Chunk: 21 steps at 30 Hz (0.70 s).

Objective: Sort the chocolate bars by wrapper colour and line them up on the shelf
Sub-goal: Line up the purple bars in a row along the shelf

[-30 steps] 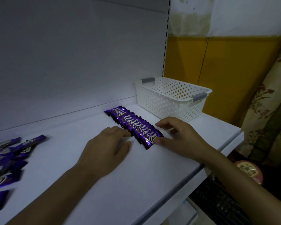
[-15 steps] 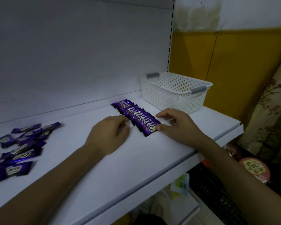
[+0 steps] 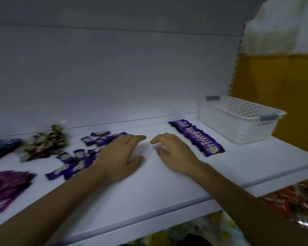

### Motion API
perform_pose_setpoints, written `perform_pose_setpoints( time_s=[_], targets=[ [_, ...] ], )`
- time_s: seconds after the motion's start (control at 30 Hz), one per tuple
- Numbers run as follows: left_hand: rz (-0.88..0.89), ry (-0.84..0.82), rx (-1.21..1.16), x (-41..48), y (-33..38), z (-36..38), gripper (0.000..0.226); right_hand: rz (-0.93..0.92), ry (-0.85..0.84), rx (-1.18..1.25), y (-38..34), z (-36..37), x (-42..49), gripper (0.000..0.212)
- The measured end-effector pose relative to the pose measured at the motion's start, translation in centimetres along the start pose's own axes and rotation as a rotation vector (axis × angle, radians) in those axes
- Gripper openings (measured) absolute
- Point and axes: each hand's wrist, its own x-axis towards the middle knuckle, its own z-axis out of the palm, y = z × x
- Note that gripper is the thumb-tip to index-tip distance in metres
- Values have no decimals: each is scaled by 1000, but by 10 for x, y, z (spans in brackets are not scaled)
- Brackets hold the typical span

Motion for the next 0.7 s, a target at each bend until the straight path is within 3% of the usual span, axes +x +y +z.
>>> perform_pose_setpoints(
  time_s=[0.13, 0.23, 0.3, 0.43, 0.53, 0.7],
  targets=[
    [-116, 55, 73, -35, -28, -15, 75, 13, -102, 33, -27, 43, 35, 27],
    [-350, -27, 167, -47, -49, -11, 92, 75, -116, -40, -43, 74, 61, 32],
    [-457, -82, 103, -46, -59, -7, 103, 136, -123, -34, -50, 88, 77, 40],
    [-451, -73, 17, -34, -70, -1, 112, 207, -223, -56, -51, 102, 113, 55],
    [-461, -106, 14, -25, -78, -1, 111, 152, -227, -133, -58, 105, 125, 43],
    [-476, -48, -15, -21, -87, 4, 117, 45, -285, 325, -69, 96, 110, 22]
  ],
)
